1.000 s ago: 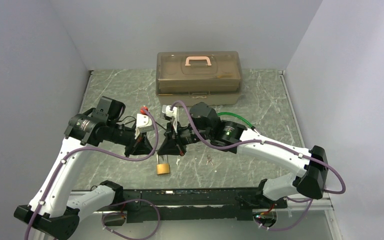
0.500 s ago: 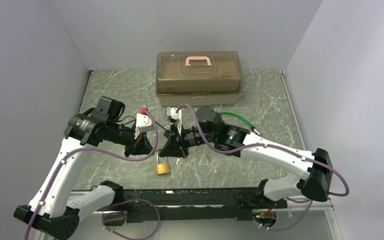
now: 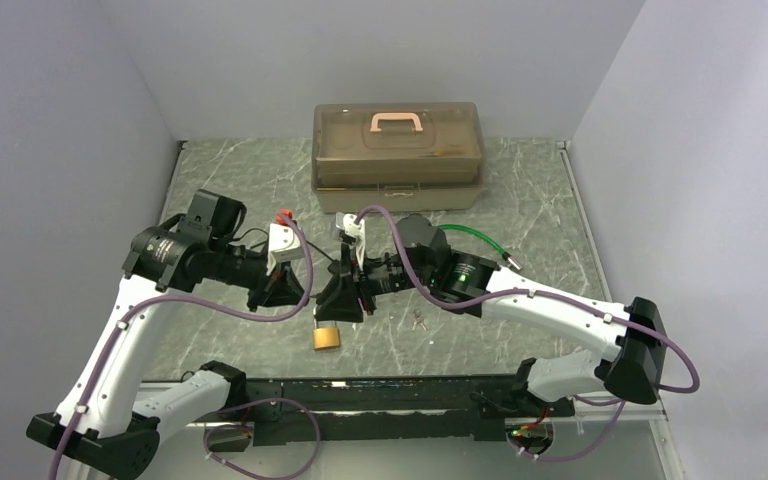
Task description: Unlock with the key
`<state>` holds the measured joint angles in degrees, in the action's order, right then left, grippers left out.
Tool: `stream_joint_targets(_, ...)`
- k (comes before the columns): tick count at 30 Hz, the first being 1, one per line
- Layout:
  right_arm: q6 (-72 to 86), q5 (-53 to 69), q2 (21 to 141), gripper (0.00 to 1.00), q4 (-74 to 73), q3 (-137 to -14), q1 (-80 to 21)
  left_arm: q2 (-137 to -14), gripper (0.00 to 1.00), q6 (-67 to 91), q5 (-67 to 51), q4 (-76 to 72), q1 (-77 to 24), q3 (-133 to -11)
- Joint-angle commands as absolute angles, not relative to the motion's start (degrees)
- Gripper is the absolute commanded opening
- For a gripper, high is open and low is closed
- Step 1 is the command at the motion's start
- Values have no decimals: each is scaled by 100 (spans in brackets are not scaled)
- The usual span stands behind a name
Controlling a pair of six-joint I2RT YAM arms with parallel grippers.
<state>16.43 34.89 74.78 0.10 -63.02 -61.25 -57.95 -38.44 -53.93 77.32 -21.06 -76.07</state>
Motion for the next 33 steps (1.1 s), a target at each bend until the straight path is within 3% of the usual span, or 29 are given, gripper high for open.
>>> stream_joint_targets(1, 1527, 3283, 7290, 46, 249, -6397, -6108, -5687, 0, -4024, -5721, 7845, -2109, -7852)
stream_joint_targets(8, 1090, 3133, 7206, 53, 27, -6505, -6092, -5720, 0, -4089, -5757, 7925, -2109, -7866)
stream_joint_targets(20, 672, 3229, 7243, 51, -732, -7036, -5558, -5737, 0, -4308, -5835, 8107, -2109, -7906)
stream_joint_targets(24, 754, 3314, 7345, 75, -388, -6995, -5520, -5772, 0, -4444, -5815, 8282, -2109, -7972)
stream_joint_targets(25, 756, 3420, 7378, 76, -308, -6988, -5517, -5774, 0, -4447, -5798, 8294, -2109, -7990)
stream_joint_targets(27, 756, 3751, 7458, 74, -180, -6983, -5522, -5778, 0, -4439, -5799, 8298, -2109, -8018)
stream_joint_targets(33, 937, 4874, 7824, 55, -35, -7131, -5537, -5807, 0, -4377, -5788, 8201, -2109, -7985)
